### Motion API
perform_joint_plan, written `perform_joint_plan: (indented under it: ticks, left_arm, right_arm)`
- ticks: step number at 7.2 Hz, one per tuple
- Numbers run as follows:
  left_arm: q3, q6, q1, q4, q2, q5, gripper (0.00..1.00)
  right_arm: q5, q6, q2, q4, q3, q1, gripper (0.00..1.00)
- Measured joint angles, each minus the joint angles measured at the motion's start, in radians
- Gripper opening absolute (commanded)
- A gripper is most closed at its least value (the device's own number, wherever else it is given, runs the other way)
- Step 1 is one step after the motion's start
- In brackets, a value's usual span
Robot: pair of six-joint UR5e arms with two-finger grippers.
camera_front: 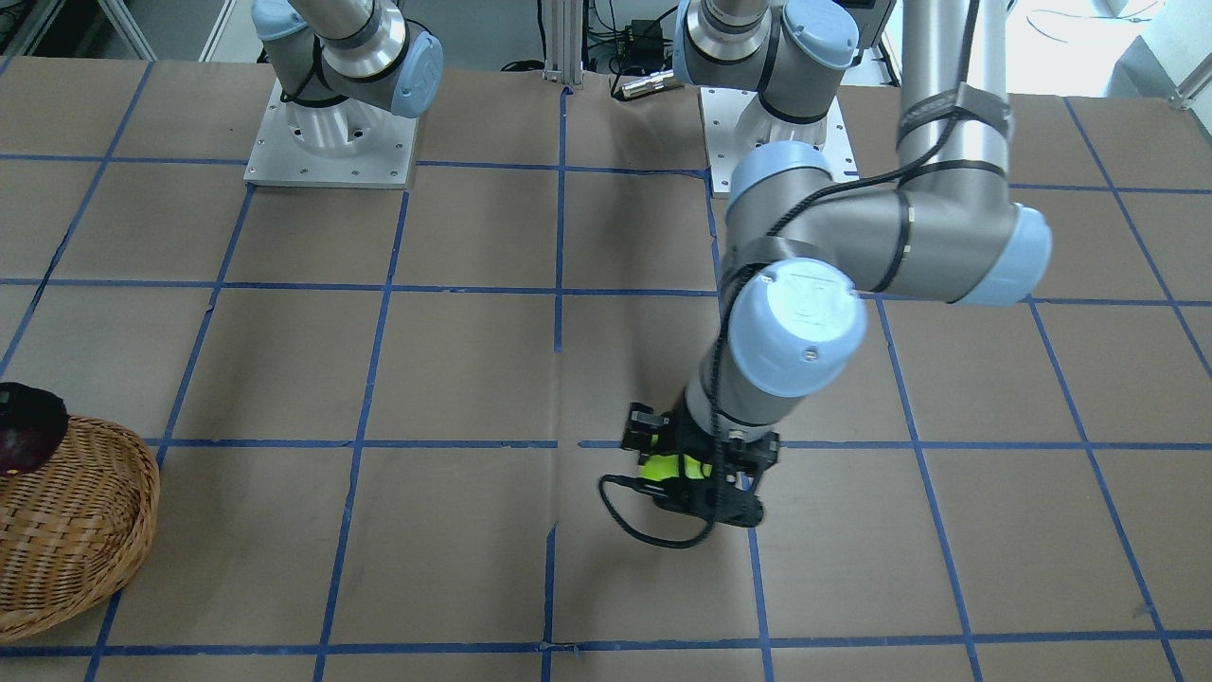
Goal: Put all apples into basket
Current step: 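Drop the dark apple in the basket with right while left carries green apple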
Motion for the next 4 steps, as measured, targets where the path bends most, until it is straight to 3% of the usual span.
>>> perform_joint_plan:
  ticks: [1,2,3,4]
  left_arm:
    - [-0.013,-0.094,-0.068,0.059,-0.018,-0.020,0.49]
    - [-0.034,-0.175,-0.121,0.109,-0.036,-0.026,0.50]
    - [-0.059,-0.229,-0.158,0.167,-0.050,-0.025,0.50]
    - [-0.091,-0.254,-0.178,0.222,-0.059,-0.022,0.51]
  right_arm:
    - [-0.031,-0.049,0.045,-0.073,0.001,-0.025,0.28]
    - [-0.059,-0.108,0.094,-0.142,0.002,-0.045,0.85]
    - [-0.068,-0.138,0.124,-0.175,0.002,-0.060,1.00]
    - [-0.068,-0.148,0.138,-0.190,0.001,-0.066,1.00]
